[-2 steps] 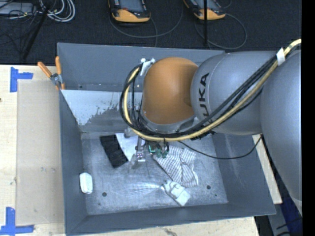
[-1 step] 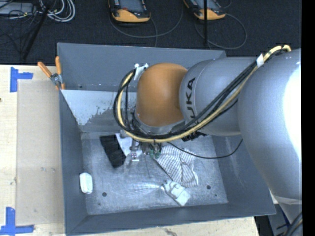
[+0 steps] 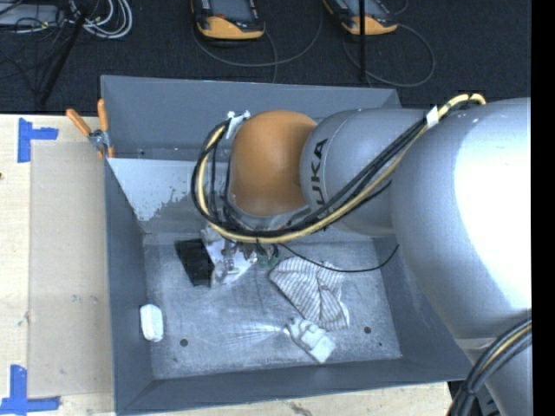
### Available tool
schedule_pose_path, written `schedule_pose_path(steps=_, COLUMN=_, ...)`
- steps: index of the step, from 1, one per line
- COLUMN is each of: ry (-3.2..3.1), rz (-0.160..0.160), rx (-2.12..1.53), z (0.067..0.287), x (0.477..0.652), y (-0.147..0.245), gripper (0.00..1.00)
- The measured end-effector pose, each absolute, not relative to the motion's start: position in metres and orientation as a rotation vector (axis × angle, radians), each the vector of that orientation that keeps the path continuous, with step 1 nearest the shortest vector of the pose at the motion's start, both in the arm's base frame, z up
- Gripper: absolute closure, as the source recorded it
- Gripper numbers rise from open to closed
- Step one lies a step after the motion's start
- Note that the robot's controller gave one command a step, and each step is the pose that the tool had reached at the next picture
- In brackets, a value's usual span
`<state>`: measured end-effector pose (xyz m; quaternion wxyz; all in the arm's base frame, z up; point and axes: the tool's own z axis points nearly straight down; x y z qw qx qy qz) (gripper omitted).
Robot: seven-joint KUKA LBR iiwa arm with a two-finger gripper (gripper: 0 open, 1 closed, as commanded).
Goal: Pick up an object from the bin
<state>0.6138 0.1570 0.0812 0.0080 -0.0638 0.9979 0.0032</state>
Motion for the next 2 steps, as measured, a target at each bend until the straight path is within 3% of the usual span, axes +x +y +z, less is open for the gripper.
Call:
schedule_pose_path(steps=1, ry=3.119, rz=0.010, rx=-0.199, z=0.081, x=0.614, y=0.157, gripper=1.00)
schedule_pose_path(steps=2, ry=3.089, rz=0.001, rx=-0.555, z=0.253, x=0.600, y=0.144, gripper=1.00)
